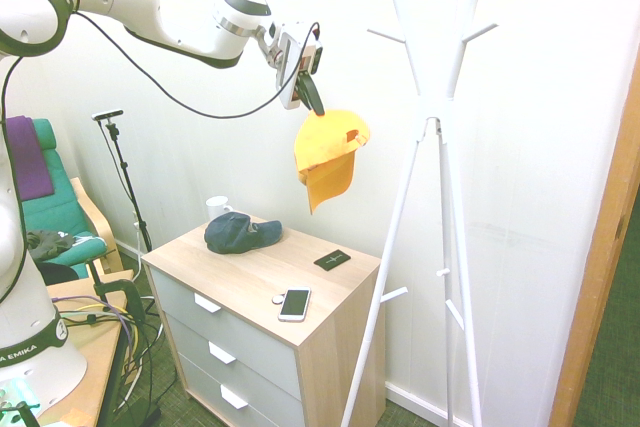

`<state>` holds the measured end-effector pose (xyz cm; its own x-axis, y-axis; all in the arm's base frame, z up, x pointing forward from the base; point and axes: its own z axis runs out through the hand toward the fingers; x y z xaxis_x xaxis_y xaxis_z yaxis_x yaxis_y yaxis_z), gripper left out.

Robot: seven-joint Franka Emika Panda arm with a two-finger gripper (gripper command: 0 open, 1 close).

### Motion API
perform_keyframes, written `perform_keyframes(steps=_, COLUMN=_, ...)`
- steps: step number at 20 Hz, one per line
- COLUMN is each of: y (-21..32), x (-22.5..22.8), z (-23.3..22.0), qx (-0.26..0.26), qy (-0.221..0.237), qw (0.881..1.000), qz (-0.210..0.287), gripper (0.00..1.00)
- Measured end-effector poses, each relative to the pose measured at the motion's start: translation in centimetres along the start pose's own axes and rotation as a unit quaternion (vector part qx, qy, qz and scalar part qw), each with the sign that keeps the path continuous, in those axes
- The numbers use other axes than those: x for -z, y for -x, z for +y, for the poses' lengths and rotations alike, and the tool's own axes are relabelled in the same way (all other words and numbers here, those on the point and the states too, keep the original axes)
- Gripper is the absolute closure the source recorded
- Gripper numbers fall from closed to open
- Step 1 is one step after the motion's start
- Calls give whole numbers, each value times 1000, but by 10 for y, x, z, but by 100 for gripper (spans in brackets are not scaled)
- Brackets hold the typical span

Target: Hang the cap

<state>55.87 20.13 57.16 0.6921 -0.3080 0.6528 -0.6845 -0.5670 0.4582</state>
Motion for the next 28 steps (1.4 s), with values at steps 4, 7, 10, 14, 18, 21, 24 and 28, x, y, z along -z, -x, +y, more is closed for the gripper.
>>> perform_keyframes(steps=4, y=-31, x=27, z=30, qx=-6, qy=14, qw=1000, qz=20, gripper=100)
perform_keyframes(steps=7, y=-58, x=45, z=55, qx=-9, qy=36, qw=998, qz=50, gripper=100)
perform_keyframes(steps=10, y=-78, x=58, z=76, qx=-10, qy=52, qw=996, qz=71, gripper=100)
perform_keyframes(steps=14, y=-97, x=79, z=100, qx=-18, qy=55, qw=995, qz=87, gripper=100)
perform_keyframes(steps=18, y=-112, x=102, z=119, qx=-28, qy=50, qw=993, qz=104, gripper=100)
perform_keyframes(steps=21, y=-121, x=106, z=124, qx=-34, qy=48, qw=992, qz=108, gripper=100)
perform_keyframes(steps=24, y=-130, x=95, z=121, qx=-36, qy=54, qw=993, qz=103, gripper=100)
perform_keyframes(steps=28, y=-150, x=57, z=112, qx=-38, qy=60, qw=992, qz=101, gripper=100)
